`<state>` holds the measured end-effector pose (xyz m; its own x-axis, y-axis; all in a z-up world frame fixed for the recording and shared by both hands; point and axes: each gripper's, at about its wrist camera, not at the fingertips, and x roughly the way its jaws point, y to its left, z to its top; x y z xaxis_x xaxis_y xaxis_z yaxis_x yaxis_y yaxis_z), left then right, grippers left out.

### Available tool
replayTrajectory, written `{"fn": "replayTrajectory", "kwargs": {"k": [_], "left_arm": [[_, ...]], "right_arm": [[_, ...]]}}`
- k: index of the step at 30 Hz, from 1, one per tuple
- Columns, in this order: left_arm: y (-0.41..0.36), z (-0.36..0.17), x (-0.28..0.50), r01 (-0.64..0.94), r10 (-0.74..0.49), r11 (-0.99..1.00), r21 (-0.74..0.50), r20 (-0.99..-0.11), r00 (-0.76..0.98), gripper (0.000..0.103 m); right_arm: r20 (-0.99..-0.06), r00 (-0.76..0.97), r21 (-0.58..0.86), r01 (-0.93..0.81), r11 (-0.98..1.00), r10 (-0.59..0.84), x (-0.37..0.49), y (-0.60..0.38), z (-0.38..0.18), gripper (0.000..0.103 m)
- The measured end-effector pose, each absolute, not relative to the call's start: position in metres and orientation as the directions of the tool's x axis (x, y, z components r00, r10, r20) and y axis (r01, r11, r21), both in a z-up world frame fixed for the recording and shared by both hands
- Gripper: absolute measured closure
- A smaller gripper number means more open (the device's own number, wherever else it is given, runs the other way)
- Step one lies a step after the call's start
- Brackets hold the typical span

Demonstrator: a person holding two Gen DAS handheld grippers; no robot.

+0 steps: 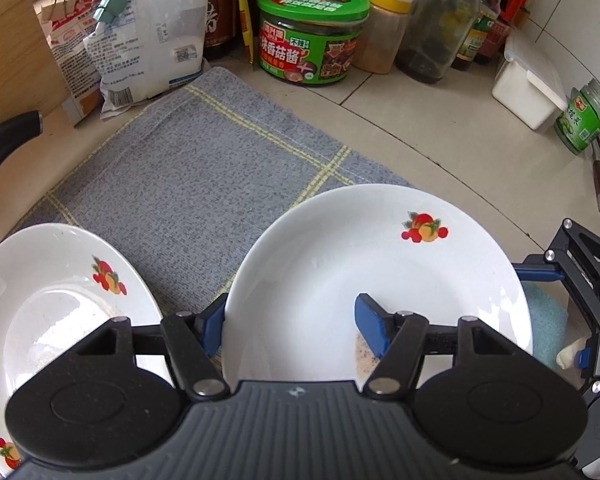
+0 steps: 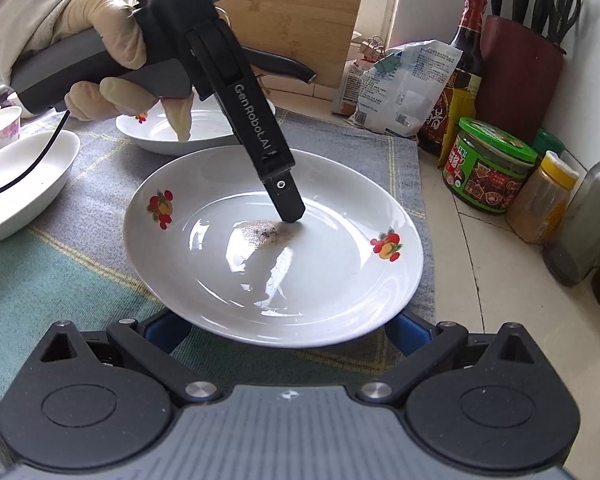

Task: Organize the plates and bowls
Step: 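Lower the stained plate onto the towel beside a plate and open the left tool, then move the left tool to the flowered plate by the cutting board and grasp its rim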

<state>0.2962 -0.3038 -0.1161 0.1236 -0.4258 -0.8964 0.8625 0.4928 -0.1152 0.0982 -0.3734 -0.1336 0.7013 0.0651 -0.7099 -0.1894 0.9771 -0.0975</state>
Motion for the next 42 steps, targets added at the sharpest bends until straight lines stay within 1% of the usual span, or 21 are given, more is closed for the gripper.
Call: {"fn": "replayTrajectory", "kwargs": {"k": [11,17,20,22,24,28,33,35,37,42], "left_arm": [[-0.304,-0.115,0.292,0.862,-0.43,0.494,-0.108,-0.893,0.135,0.036],[-0.304,-0.115,0.292,0.862,-0.436,0.492,-0.122,-0.891,0.123,0.034],[-0.305,-0.115,0.291,0.862,-0.435,0.491,-0.123,-0.892,0.12,0.029],[-0.304,-0.112,0.289,0.866,-0.446,0.486,-0.12,-0.886,0.127,0.02],[-0.304,-0.107,0.285,0.869,-0.45,0.483,-0.103,-0.881,0.146,0.014],[-0.298,-0.096,0.281,0.865,-0.461,0.494,-0.091,-0.871,0.172,0.014],[-0.276,-0.07,0.269,0.841,-0.511,0.528,-0.117,-0.835,0.204,0.014],[-0.262,-0.057,0.262,0.829,-0.54,0.542,-0.139,-0.814,0.216,0.012],[-0.247,-0.047,0.255,0.814,-0.548,0.565,-0.135,-0.799,0.248,0.01],[-0.201,-0.03,0.24,0.774,-0.542,0.625,-0.106,-0.772,0.332,0.009]], "right_arm": [[-0.725,0.686,-0.1,-0.195,0.976,0.063,0.098,-0.373,-0.134,0.0],[-0.727,0.684,-0.11,-0.196,0.974,0.055,0.097,-0.373,-0.133,0.0],[-0.728,0.683,-0.113,-0.196,0.974,0.053,0.097,-0.373,-0.133,0.0],[-0.726,0.686,-0.121,-0.195,0.973,0.047,0.096,-0.372,-0.133,0.0],[-0.724,0.688,-0.12,-0.197,0.973,0.05,0.094,-0.372,-0.132,0.0],[-0.725,0.688,-0.12,-0.175,0.977,0.034,0.087,-0.376,-0.129,0.0],[-0.722,0.692,-0.115,-0.123,0.986,0.002,0.075,-0.383,-0.121,0.0],[-0.722,0.692,-0.119,-0.101,0.988,-0.017,0.07,-0.384,-0.117,0.0],[-0.718,0.696,-0.124,-0.079,0.989,-0.034,0.066,-0.382,-0.112,0.0],[-0.712,0.701,-0.109,-0.062,0.992,-0.034,0.062,-0.374,-0.101,0.0]]}}
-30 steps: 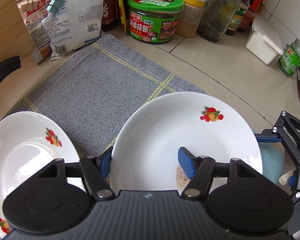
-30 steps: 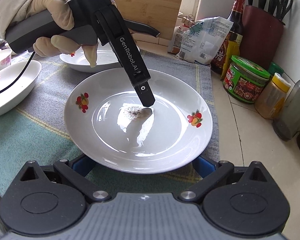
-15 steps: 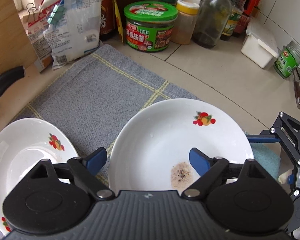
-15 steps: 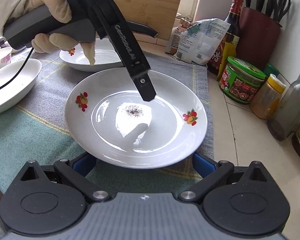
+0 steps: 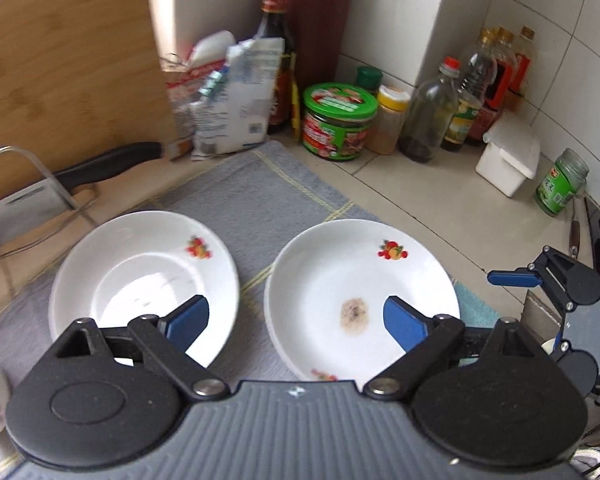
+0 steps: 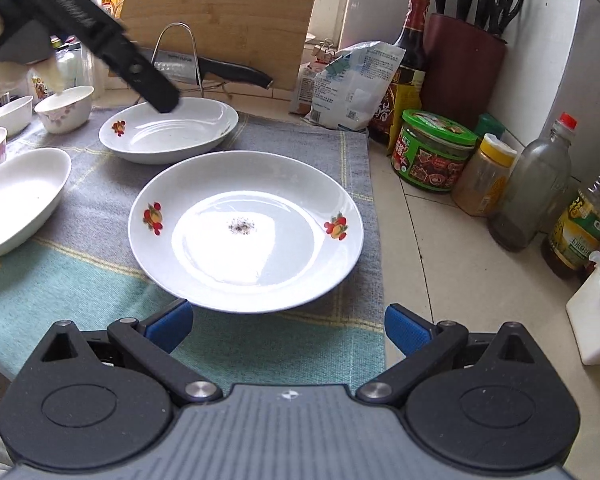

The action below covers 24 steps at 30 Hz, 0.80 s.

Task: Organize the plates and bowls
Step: 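Move the left tool to the flowered plate by the cutting board and grasp its rim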

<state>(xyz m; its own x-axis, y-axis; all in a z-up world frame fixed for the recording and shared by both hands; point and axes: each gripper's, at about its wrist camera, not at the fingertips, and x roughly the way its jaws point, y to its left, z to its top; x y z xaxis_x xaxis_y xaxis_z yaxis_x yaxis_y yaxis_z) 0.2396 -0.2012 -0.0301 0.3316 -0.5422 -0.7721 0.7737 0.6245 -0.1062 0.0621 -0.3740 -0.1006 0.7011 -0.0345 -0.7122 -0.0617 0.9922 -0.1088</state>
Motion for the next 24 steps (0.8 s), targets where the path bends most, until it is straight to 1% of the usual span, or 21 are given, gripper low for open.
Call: {"fn": "replayTrajectory", "kwargs": {"k": [2,9,14,18,24], "left_arm": [[-0.181,-0.028,0.236,0.748,-0.523,0.657,-0.091,-0.77,0.365,0.009],[-0.115,-0.024,0.227,0.693,-0.504,0.715,-0.095,-0.757,0.416,0.009],[-0.087,-0.021,0.229,0.643,-0.465,0.761,-0.083,-0.762,0.451,0.009],[-0.081,-0.021,0.238,0.601,-0.441,0.794,-0.092,-0.769,0.464,0.009],[-0.093,-0.025,0.26,0.525,-0.386,0.846,-0.093,-0.787,0.481,0.009]], "right_arm": [[-0.707,0.706,-0.118,-0.061,0.991,-0.041,0.064,-0.365,-0.096,0.0],[-0.682,0.731,-0.125,-0.097,0.987,-0.015,0.077,-0.32,-0.073,0.0],[-0.675,0.736,-0.15,-0.197,0.969,0.045,0.093,-0.285,-0.063,0.0],[-0.68,0.727,-0.162,-0.275,0.948,0.095,0.112,-0.274,-0.06,0.0],[-0.685,0.707,-0.158,-0.382,0.91,0.178,0.156,-0.288,-0.062,0.0]]}}
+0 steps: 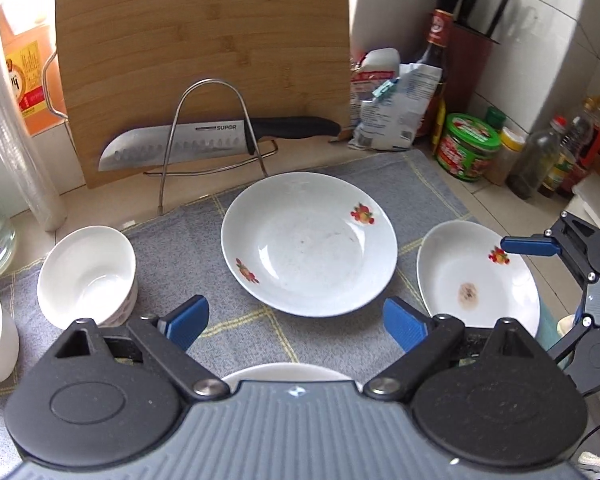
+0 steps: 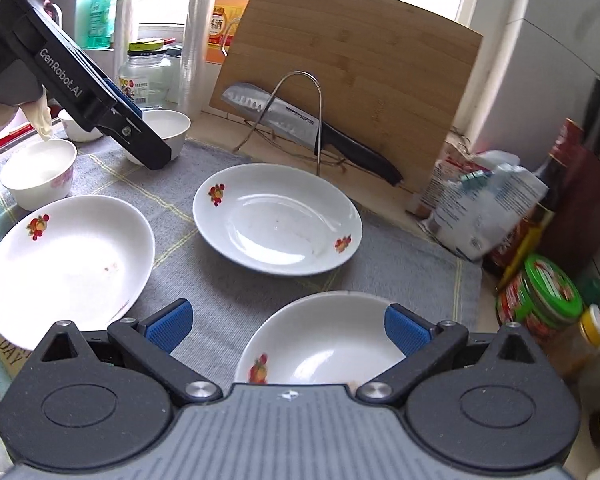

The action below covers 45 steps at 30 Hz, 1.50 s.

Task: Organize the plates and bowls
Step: 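Move the left tool to the flowered plate by the cutting board and grasp its rim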

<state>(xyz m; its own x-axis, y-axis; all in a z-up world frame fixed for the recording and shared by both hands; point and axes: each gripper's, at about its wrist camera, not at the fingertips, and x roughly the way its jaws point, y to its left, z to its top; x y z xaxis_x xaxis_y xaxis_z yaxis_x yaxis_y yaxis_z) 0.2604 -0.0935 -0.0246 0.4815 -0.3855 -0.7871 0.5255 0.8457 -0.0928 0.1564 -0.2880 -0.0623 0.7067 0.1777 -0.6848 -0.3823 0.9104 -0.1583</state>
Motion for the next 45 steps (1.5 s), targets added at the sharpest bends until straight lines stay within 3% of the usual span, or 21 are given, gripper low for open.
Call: {"fn": "replayTrajectory", "kwargs": {"k": [12,22,25,30,38,45], "left_arm": [[-0.119,-0.045,0.317,0.455,-0.331,0.885,-0.102,-0.824,0.46,0.011],[-0.127,-0.074,0.367,0.419,-0.323,0.897,-0.14,-0.855,0.406,0.013],[-0.13,-0.082,0.378,0.411,-0.324,0.899,-0.153,-0.864,0.386,0.019],[-0.133,-0.095,0.391,0.392,-0.314,0.905,-0.165,-0.881,0.354,0.019],[-0.139,-0.106,0.404,0.397,-0.314,0.902,-0.172,-0.892,0.326,0.02],[-0.145,-0.114,0.412,0.402,-0.307,0.899,-0.172,-0.903,0.3,0.027]], "right_arm": [[-0.753,0.595,-0.112,-0.538,0.835,0.283,0.23,-0.299,-0.078,0.0],[-0.82,0.509,-0.061,-0.533,0.844,0.262,0.27,-0.3,-0.104,0.0],[-0.833,0.484,-0.038,-0.533,0.845,0.268,0.279,-0.301,-0.111,0.0],[-0.851,0.449,-0.029,-0.557,0.83,0.272,0.286,-0.296,-0.12,0.0],[-0.857,0.427,-0.012,-0.575,0.818,0.288,0.297,-0.289,-0.129,0.0],[-0.861,0.425,-0.027,-0.59,0.807,0.282,0.301,-0.284,-0.135,0.0]]}}
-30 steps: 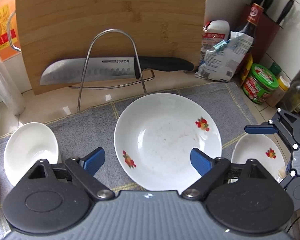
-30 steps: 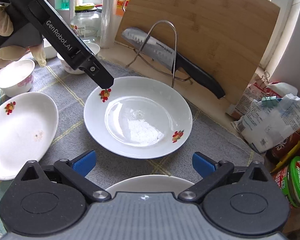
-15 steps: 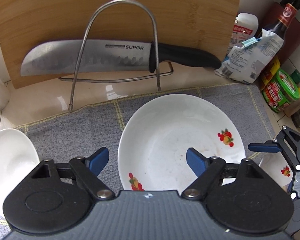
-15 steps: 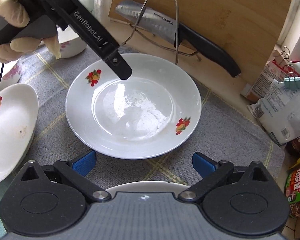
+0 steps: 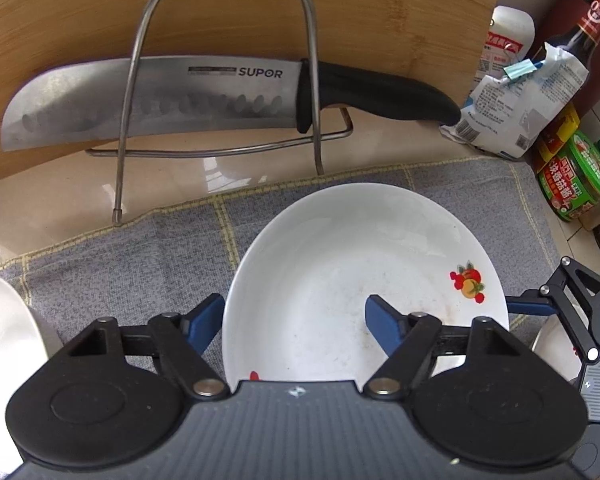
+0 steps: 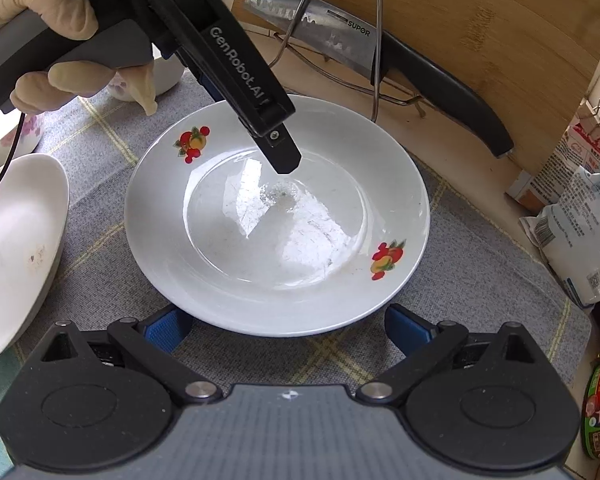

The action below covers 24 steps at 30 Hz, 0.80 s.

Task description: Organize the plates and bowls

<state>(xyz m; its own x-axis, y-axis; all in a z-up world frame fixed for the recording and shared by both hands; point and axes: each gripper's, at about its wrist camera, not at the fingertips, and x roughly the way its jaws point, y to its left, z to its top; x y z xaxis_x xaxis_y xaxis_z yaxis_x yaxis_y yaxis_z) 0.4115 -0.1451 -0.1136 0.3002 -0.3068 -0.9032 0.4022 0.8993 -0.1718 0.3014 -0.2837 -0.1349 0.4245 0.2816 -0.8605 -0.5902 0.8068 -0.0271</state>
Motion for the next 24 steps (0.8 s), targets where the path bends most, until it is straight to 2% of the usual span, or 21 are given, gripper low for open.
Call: {"fn": "replayTrajectory", "kwargs": {"k": [10,24], "left_arm": [[-0.154,-0.115,0.42,0.419,-0.297,0.894,-0.156,-0.908,0.297,0.033],[-0.16,-0.12,0.425,0.448,-0.299,0.881,-0.151,-0.911,0.283,0.035]], "right_arm": [[-0.852,0.44,-0.048,-0.603,0.796,0.282,0.303,-0.279,-0.137,0.0],[-0.846,0.437,-0.042,-0.625,0.779,0.305,0.306,-0.278,-0.139,0.0]]}}
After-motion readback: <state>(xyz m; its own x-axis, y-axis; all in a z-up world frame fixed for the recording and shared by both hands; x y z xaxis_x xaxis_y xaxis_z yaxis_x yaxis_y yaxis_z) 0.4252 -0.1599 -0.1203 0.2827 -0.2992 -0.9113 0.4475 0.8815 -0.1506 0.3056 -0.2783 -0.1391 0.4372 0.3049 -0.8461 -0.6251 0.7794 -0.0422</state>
